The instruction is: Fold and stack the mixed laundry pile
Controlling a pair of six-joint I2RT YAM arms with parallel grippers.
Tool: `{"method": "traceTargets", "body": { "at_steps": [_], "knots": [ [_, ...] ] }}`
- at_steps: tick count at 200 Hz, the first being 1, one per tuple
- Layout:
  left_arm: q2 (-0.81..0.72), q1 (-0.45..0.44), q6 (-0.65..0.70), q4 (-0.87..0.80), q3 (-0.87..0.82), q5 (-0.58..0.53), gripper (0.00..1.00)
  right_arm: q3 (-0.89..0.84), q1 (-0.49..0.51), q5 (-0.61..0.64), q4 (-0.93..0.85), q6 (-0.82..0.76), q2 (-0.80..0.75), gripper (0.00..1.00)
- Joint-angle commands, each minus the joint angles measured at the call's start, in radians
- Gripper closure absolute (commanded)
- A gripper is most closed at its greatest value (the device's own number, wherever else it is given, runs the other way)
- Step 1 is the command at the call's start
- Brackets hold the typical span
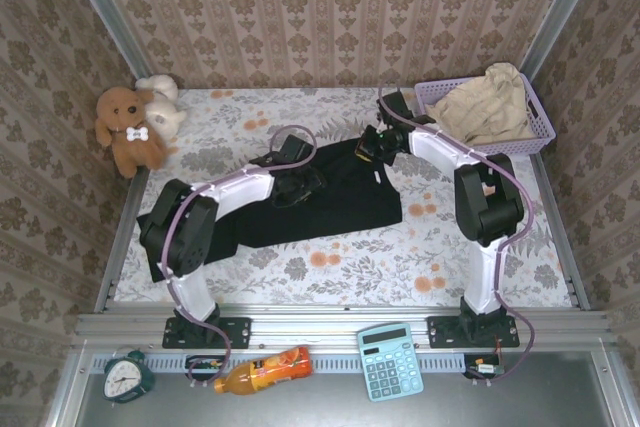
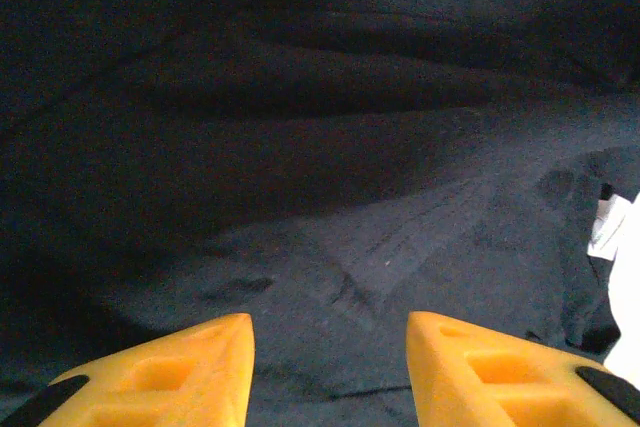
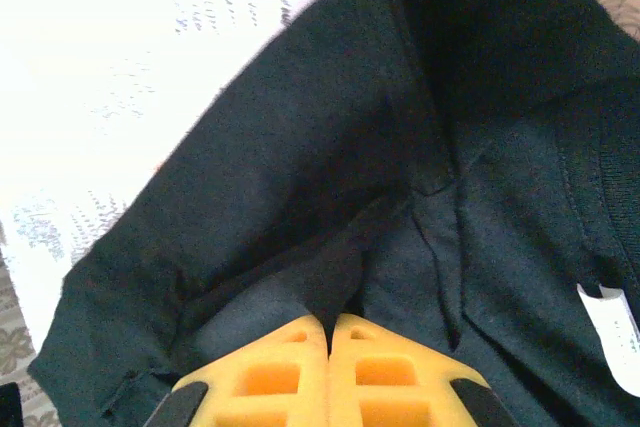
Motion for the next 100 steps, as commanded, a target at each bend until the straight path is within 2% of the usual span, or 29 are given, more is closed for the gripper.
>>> {"method": "traceTargets", "body": {
  "at_steps": [1, 42, 68, 81, 92, 100],
  "knots": [
    [0.041, -0.023, -0.019, 0.008, 0.048, -0.020, 0.56, 0.023, 0.002, -0.018, 0.017, 0.033, 0.015, 1.00],
    [0.116, -0.036, -0.039, -0.013, 0.094, -0.022, 0.57, 0.000, 0.003, -0.018, 0.028, 0.038, 0.015, 1.00],
    [0.164, -0.042, -0.012, -0.090, 0.153, -0.024, 0.59, -0.006, 0.003, -0.012, 0.030, 0.036, 0.010, 1.00],
    [0.177, -0.040, 0.002, -0.115, 0.168, -0.029, 0.67, -0.005, 0.003, -0.012, 0.032, 0.035, 0.009, 1.00],
    [0.178, -0.037, 0.004, -0.118, 0.169, -0.028, 0.80, -0.005, 0.003, -0.012, 0.034, 0.035, 0.006, 1.00],
    [0.176, -0.035, 0.004, -0.118, 0.169, -0.027, 0.83, -0.004, 0.002, -0.010, 0.032, 0.033, 0.004, 1.00]
  ]
}}
